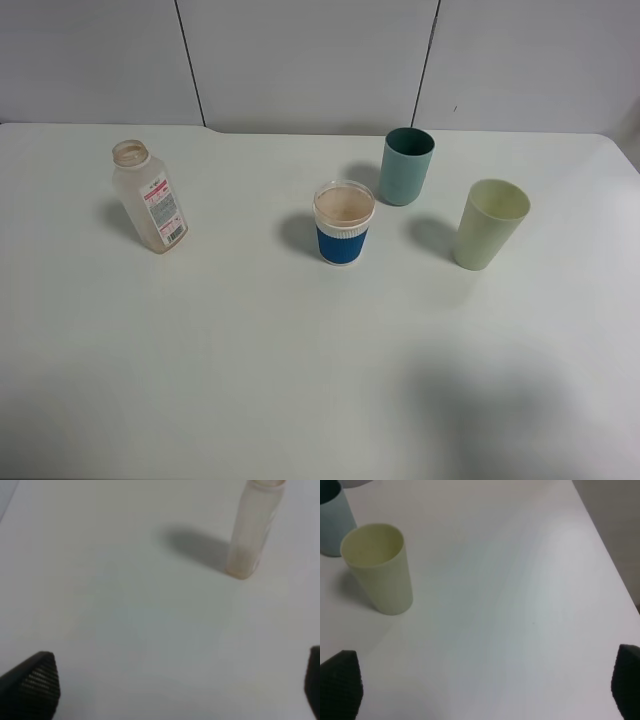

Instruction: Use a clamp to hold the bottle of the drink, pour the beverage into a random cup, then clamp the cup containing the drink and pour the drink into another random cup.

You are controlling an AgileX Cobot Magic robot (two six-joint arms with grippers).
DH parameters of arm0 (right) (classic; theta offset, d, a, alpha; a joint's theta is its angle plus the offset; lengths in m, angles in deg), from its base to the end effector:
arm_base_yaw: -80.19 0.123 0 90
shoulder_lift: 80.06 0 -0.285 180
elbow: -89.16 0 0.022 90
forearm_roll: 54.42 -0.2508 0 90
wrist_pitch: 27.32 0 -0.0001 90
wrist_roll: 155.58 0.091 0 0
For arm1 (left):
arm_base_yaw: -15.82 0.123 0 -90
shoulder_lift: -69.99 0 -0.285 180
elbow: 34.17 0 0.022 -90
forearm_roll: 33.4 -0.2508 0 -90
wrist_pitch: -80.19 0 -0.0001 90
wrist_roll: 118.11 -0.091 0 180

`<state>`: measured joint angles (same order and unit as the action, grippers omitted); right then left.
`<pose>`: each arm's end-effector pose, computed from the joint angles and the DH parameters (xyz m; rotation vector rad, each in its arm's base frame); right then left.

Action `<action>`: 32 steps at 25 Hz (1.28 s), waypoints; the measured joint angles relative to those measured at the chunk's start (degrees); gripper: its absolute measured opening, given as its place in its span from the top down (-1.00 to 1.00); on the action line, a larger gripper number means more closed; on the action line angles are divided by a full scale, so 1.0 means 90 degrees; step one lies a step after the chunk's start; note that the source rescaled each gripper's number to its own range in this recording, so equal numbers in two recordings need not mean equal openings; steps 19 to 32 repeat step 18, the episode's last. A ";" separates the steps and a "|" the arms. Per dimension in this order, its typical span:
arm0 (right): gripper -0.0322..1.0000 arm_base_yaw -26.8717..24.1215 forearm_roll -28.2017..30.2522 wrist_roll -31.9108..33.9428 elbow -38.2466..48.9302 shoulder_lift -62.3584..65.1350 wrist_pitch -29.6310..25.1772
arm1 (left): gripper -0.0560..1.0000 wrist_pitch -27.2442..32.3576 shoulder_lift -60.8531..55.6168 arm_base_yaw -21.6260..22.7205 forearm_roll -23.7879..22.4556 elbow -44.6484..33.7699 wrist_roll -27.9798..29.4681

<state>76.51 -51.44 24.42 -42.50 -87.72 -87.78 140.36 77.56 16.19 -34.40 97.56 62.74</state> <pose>-0.0057 -0.0038 0.2789 0.0677 2.0319 -0.1025 -0.0056 0.0013 0.2796 -0.0223 2.0245 0.0155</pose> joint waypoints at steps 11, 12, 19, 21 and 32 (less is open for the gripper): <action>-1.00 0.0000 0.0000 0.0000 0.0000 0.0000 0.0000 | -0.99 0.0000 0.0000 0.0000 0.0000 0.0000 0.0000; -1.00 0.0000 0.0000 0.0000 0.0000 0.0000 0.0000 | -0.99 0.0000 0.0000 0.0000 0.0000 0.0000 0.0000; -1.00 0.0000 0.0000 0.0000 0.0000 0.0000 0.0000 | -0.99 0.0000 0.0000 0.0000 0.0000 0.0000 0.0000; -1.00 0.0000 0.0000 0.0000 0.0000 0.0000 0.0000 | -0.99 0.0000 0.0000 0.0000 0.0000 0.0000 0.0000; -1.00 0.0000 0.0000 0.0000 0.0000 0.0000 0.0000 | -0.99 0.0000 0.0000 0.0000 0.0000 0.0000 0.0000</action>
